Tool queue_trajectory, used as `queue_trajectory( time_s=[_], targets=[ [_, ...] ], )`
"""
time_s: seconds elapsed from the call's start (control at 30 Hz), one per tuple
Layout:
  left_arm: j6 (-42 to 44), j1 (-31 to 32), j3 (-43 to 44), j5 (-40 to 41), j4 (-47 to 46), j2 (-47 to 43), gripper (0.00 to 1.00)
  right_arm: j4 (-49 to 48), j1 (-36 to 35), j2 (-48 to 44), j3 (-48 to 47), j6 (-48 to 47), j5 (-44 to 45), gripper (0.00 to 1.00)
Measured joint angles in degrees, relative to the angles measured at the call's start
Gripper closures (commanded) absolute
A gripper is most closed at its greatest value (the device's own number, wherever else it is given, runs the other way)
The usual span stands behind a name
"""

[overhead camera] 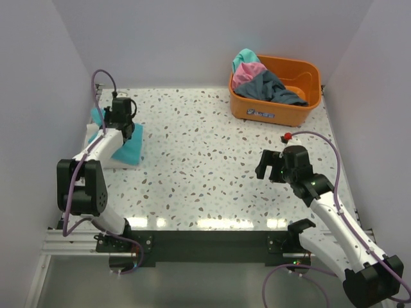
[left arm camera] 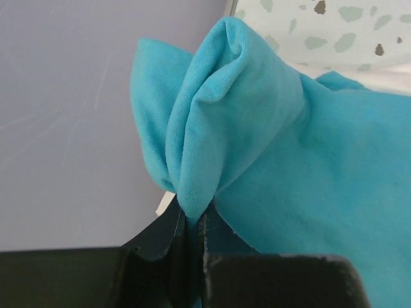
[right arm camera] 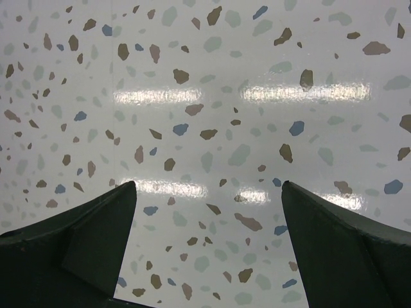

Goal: Fold and stack the t-shirts
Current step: Neatly place the folded tshirt to the corner

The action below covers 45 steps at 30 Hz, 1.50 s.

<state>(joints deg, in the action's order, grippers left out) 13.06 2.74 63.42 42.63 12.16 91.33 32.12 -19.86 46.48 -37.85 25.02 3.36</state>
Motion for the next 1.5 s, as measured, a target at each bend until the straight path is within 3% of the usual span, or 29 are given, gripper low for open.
queue_trajectory(
  time_s=[0.17, 0.2, 0.23, 0.27, 0.3, 0.33, 0.37, 0.53, 0.7, 0.83, 0.97, 1.03, 1.17, 1.3, 1.5],
  targets=[
    [-0.68, -3.17, 0.61, 0.09, -1.66, 4.11, 0.98, 0.0, 0.0, 0.0, 0.0, 0.0, 0.17, 0.01],
    [-1.25, -3.87, 1.18, -0.15, -1.31, 5.29, 0.87, 0.0, 0.0, 0.02, 0.0, 0.0, 0.17, 0.01],
    [-1.68, -4.48, 1.73, -0.26, -1.01, 6.47, 0.67, 0.0, 0.0, 0.02, 0.0, 0.0, 0.2, 0.02],
    [-1.97, -4.98, 2.14, -0.24, -0.61, 7.34, 0.15, 0.0, 0.0, 0.07, 0.0, 0.0, 0.2, 0.01],
    [-2.69, -5.53, 2.6, -0.11, -0.28, 8.35, 0.09, 0.0, 0.0, 0.09, 0.0, 0.0, 0.2, 0.01],
    [-3.58, -5.95, 2.97, 0.22, -0.02, 9.22, 0.08, 0.0, 0.0, 0.15, 0.0, 0.0, 0.2, 0.01],
    [-4.57, -6.38, 3.43, 0.83, 0.37, 9.94, 0.0, 0.0, 0.0, 0.31, 0.0, 0.0, 0.22, 0.01],
    [-10.38, -8.81, 7.67, 6.73, 5.07, 12.31, 0.0, 0.0, 0.0, 0.74, 0.09, 0.0, 0.39, 0.01],
    [-17.77, -11.32, 17.27, 10.03, 14.14, 12.59, 0.0, 0.02, 0.0, 0.76, 0.11, 0.0, 0.83, 0.01],
    [-23.02, -11.37, 25.11, 3.06, 20.65, 11.1, 0.0, 0.04, 0.0, 0.76, 0.11, 0.02, 1.86, 0.01],
    [-28.65, -9.46, 26.12, -10.6, 23.93, 3.23, 0.0, 0.37, 0.0, 0.7, 0.11, 0.48, 2.4, 0.01],
    [-30.93, -5.95, 24.72, -15.32, 23.74, -2.34, 0.0, 0.68, 0.0, 0.59, 0.11, 0.79, 3.17, 0.01],
    [-35.21, 9.68, 19.39, -19.37, 21.05, -12.5, 0.0, 1.22, 0.0, -0.44, 0.07, 1.4, 4.17, 0.01],
    [-40.26, 25.18, 5.18, -24.65, 14.29, -20.9, 0.0, 2.14, 0.0, -2.12, -0.66, 2.38, 4.72, 0.01],
    [-47.36, 37.31, -14.62, -26.21, 8.13, -26.03, 0.0, 3.76, 0.0, -6.45, -0.81, 4.46, 5.86, 0.01]
  ],
)
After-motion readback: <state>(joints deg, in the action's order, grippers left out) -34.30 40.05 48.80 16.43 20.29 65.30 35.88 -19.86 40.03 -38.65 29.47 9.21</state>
